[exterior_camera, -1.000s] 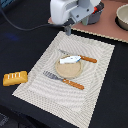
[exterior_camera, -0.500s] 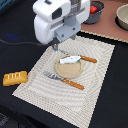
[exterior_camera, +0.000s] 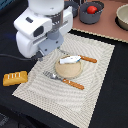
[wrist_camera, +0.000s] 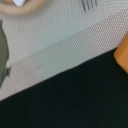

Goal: Interact with the objects in diverse but meaningful ways.

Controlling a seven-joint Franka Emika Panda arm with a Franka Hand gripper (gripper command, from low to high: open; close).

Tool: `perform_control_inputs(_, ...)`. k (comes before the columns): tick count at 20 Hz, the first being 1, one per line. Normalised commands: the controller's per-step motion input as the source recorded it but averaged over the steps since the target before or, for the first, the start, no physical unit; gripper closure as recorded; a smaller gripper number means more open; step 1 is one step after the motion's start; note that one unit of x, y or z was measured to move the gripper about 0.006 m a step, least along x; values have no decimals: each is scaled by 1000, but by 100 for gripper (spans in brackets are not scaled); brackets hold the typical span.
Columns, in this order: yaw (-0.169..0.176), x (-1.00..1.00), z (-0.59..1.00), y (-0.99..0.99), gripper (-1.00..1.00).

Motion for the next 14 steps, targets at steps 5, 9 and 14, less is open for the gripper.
perform_control_inputs(5,75,-831,-212,-240,-100)
perform_control_inputs(9,106,-800,-259,-189,-100)
perform_control_inputs(14,161,-724,-306,-106,-100)
